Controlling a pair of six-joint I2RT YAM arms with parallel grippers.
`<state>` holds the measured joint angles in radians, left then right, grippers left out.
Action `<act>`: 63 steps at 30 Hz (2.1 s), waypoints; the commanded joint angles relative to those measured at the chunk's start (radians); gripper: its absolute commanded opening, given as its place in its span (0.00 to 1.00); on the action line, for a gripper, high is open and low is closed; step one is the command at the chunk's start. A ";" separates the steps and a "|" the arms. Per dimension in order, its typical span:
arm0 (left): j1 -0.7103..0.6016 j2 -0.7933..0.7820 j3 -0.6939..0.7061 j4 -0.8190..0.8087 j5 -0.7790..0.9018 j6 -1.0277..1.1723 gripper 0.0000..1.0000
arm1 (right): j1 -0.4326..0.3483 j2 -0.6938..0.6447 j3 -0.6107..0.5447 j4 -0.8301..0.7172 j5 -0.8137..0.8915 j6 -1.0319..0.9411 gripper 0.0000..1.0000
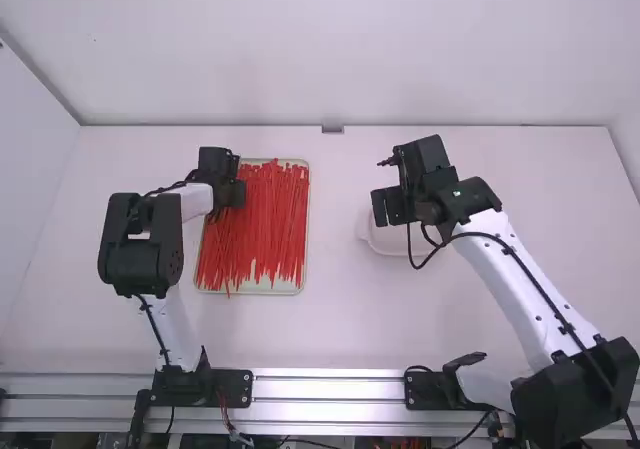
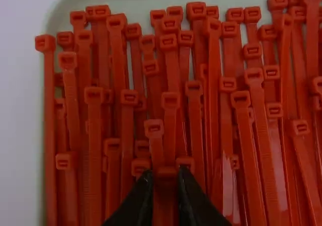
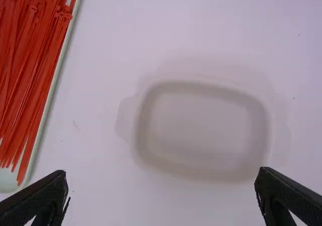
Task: Fasten the cable tie
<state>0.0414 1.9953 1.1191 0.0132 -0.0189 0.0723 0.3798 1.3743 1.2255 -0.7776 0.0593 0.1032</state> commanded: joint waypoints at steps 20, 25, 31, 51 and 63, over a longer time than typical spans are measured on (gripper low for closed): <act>-0.002 0.017 -0.002 0.042 0.000 -0.046 0.02 | 0.001 0.006 0.030 -0.012 0.000 0.004 0.99; -0.002 0.017 0.042 0.052 0.000 -0.081 0.02 | 0.000 0.006 0.030 -0.012 0.000 0.004 0.99; -0.002 0.013 0.138 0.048 0.003 -0.118 0.02 | 0.000 0.006 0.030 -0.011 -0.008 0.004 0.99; -0.010 -0.575 0.094 -0.019 0.167 -0.190 0.02 | 0.000 0.006 0.030 0.149 -0.264 -0.093 0.99; -0.064 -1.067 -0.202 -0.023 0.169 -0.298 0.02 | 0.010 0.006 0.030 0.354 -0.690 -0.165 0.99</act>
<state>-0.0010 0.9813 0.9527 -0.0101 0.1364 -0.2070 0.3809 1.3743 1.2255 -0.4328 -0.5053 -0.0471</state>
